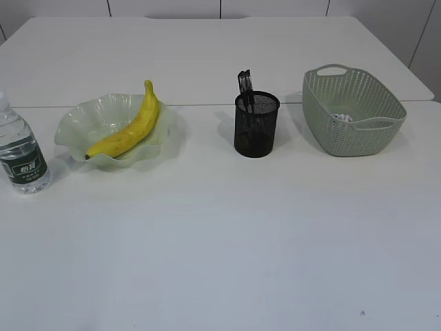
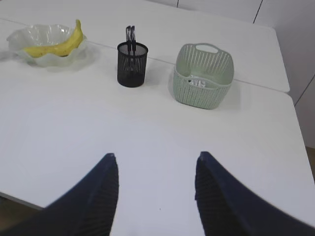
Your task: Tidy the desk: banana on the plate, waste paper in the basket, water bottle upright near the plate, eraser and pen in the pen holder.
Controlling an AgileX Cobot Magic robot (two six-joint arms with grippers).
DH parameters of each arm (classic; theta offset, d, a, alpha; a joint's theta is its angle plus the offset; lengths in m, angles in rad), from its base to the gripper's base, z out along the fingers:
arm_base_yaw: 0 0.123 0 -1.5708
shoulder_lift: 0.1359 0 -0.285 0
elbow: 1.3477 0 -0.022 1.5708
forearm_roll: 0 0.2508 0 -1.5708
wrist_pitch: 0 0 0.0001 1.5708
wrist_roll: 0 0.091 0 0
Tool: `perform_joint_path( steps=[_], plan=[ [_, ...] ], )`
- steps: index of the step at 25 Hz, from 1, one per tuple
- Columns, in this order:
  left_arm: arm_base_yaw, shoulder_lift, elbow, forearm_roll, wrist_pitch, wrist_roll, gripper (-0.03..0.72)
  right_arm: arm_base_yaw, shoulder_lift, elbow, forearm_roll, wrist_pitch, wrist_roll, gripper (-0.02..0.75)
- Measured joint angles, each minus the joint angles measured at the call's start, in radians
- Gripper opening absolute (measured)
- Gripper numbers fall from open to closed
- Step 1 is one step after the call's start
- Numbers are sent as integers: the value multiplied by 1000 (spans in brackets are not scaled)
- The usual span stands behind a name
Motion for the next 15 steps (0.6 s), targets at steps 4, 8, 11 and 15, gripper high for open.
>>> perform_joint_path(
  steps=[4, 8, 11, 15],
  plan=[
    [0, 0, 0, 2, 10, -16, 538, 0, 0, 61, -4, -4, -18, 376],
    [0, -4, 0, 19, 5, -43, 538, 0, 0, 97, -4, -72, -25, 336],
    [0, -4, 0, 26, -9, -55, 538, 0, 0, 117, -4, -113, -25, 314],
    [0, -4, 28, 28, -23, -67, 538, 0, 0, 147, -4, -124, -27, 307]
  ],
)
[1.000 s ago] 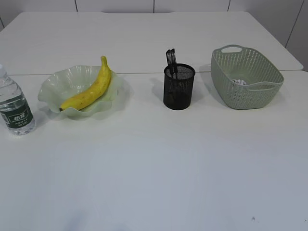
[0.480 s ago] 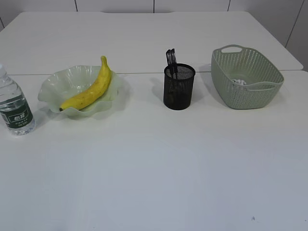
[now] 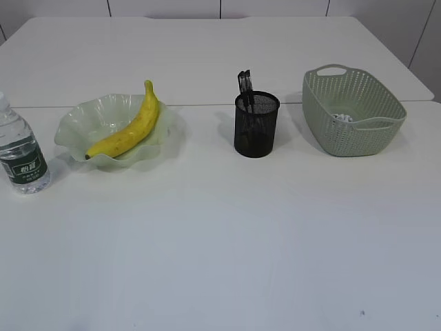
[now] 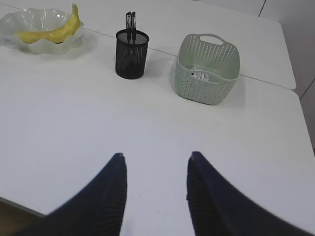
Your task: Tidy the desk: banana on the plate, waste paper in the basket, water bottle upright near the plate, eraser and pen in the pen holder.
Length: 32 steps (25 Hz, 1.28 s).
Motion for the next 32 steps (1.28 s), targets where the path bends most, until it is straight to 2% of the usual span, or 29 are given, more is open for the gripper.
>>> perform_joint_path(
  steps=[13, 26, 32],
  plan=[
    [0, 0, 192, -6, -92, -6, 533, 0, 0, 43, -8, -4, -1, 304],
    [0, 0, 214, 26, -68, -6, 529, 0, 0, 107, -8, -45, -2, 303],
    [0, 0, 214, 26, -68, -8, 528, 0, 0, 113, 41, -11, -2, 302]
  ],
)
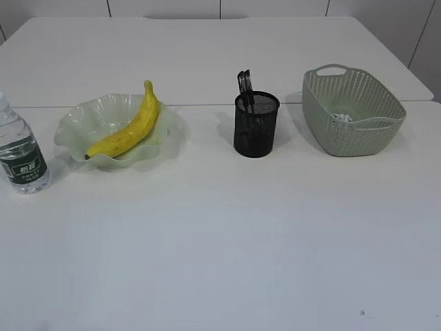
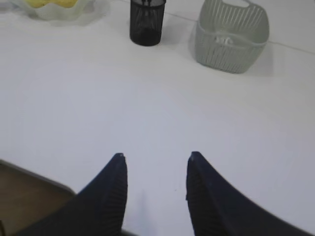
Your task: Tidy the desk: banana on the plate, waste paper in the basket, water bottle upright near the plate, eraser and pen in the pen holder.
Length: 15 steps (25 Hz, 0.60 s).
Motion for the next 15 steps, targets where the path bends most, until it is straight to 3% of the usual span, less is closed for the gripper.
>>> perform_joint_path(
  steps=[15],
  plan=[
    [0, 0, 0, 0, 2, 0, 528, 0, 0, 18, 31, 36, 0, 302]
  ],
)
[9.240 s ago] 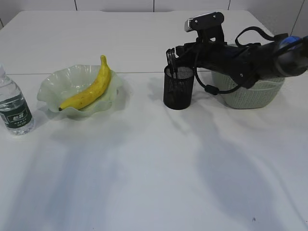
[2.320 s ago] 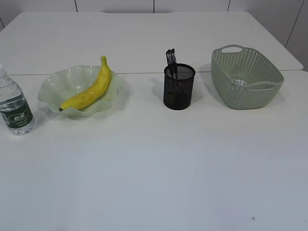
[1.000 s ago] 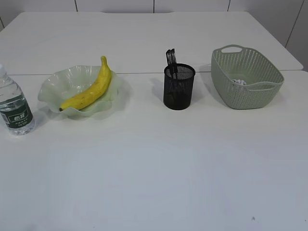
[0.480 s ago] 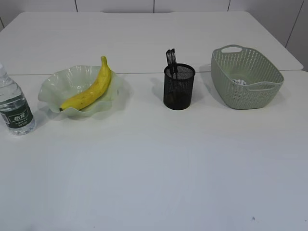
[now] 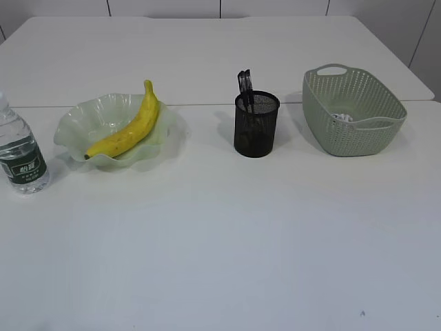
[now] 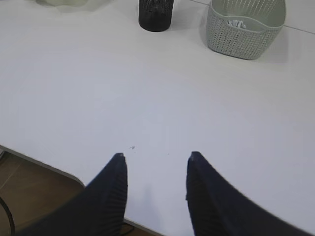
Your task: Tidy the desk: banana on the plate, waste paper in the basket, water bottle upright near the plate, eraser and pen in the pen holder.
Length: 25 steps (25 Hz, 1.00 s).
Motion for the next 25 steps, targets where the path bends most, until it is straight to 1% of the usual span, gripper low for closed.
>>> perform_joint_path(
  steps=[16, 19, 22, 25],
  plan=[
    [-9, 0, 0, 0, 0, 0, 528, 0, 0, 0, 0, 0, 0, 302],
    [-9, 0, 0, 0, 0, 0, 528, -13, 0, 0, 0, 0, 0, 302],
    [-7, 0, 0, 0, 0, 0, 528, -69, 0, 0, 0, 0, 0, 302],
    [11, 0, 0, 0, 0, 0, 528, -149, 0, 0, 0, 0, 0, 302]
  ],
)
